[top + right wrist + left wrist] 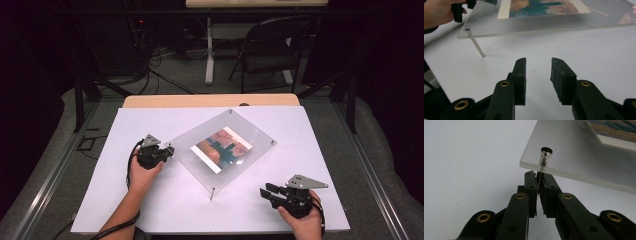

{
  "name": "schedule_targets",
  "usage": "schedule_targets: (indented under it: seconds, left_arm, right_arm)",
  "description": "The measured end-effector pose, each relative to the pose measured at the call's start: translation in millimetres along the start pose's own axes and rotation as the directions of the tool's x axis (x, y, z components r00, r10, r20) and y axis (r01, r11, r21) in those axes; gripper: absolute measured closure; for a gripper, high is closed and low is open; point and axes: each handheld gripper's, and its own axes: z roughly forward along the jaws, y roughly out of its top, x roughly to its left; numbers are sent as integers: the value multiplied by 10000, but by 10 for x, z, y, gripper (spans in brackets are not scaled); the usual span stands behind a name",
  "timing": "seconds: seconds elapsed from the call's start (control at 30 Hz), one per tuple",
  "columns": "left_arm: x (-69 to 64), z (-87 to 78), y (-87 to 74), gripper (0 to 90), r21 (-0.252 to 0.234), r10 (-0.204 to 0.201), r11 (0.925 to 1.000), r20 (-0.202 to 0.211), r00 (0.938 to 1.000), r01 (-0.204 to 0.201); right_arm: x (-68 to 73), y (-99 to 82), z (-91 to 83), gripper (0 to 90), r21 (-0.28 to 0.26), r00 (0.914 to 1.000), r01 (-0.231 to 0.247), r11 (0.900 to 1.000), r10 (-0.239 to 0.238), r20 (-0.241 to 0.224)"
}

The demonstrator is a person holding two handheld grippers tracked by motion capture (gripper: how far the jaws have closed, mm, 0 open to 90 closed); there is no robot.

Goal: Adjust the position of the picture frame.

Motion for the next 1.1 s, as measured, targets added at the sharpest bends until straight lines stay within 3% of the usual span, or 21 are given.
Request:
schedule_targets:
  seconds: [0.27, 0.57, 1.1]
  left_arm:
    - [-119, -153, -20, 839, -142, -49, 9999, 252, 9997, 52]
    - [-241, -302, -19, 839, -507, 73, 9987, 460, 9989, -50]
    - [-377, -381, -112, 843, -186, 65, 9998, 614, 9981, -54]
  right_arm:
    - [253, 7, 216, 681, 452, 9940, 490, 9978, -443, -1001]
    - [464, -2, 477, 710, 749, 9748, 861, 9935, -685, -2123]
    - [651, 20, 681, 753, 952, 9465, 1250, 9876, -900, -3098]
